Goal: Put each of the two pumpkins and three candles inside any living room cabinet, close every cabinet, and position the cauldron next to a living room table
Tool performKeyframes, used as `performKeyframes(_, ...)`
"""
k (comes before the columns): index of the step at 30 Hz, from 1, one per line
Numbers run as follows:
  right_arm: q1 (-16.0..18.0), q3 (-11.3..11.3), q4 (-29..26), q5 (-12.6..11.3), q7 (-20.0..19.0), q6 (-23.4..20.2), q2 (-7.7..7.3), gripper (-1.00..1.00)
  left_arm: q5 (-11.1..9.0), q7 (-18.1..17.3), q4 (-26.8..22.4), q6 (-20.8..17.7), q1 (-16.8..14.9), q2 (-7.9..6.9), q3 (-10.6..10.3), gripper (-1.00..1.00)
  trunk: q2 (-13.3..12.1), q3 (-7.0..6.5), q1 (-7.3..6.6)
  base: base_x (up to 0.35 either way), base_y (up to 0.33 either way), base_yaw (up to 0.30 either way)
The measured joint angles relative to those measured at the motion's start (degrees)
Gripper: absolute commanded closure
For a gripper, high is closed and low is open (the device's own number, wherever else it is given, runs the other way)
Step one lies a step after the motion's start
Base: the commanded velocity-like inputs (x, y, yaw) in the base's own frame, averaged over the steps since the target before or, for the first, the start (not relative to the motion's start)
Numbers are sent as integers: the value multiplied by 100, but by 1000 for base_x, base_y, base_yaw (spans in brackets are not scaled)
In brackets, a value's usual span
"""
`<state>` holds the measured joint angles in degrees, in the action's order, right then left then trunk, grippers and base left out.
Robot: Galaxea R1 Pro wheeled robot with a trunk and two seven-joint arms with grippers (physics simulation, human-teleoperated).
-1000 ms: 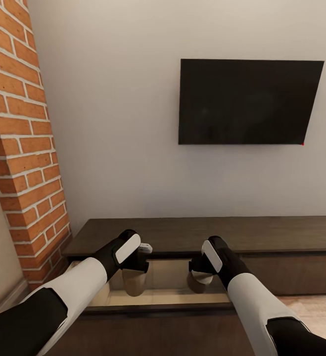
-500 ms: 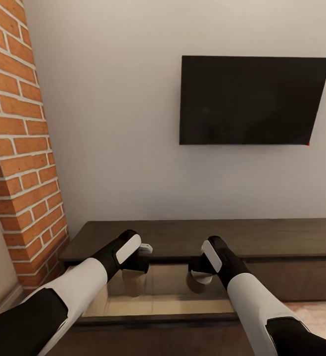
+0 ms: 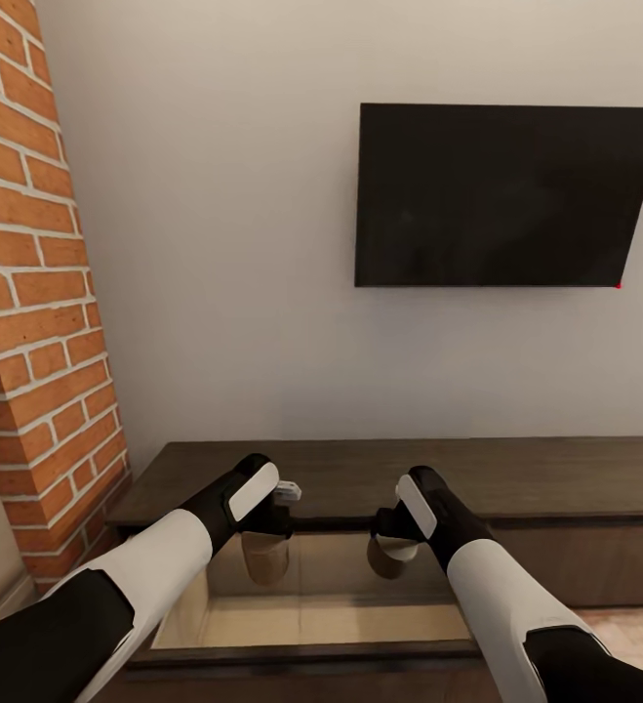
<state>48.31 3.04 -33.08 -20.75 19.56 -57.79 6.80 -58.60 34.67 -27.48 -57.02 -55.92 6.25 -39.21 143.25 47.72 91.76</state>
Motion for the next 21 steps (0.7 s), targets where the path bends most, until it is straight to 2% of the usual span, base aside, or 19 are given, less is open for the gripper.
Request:
performKeyframes(13,0,81,0,-7,-4,6,-5,100,2,7,-41,19,4,2,0,100,0,0,1,10,0,0)
performKeyframes(21,-1,78,0,-10,-14,3,-9,100,2,4,-49,35,9,2,-1,100,10,177,22,0,0,0)
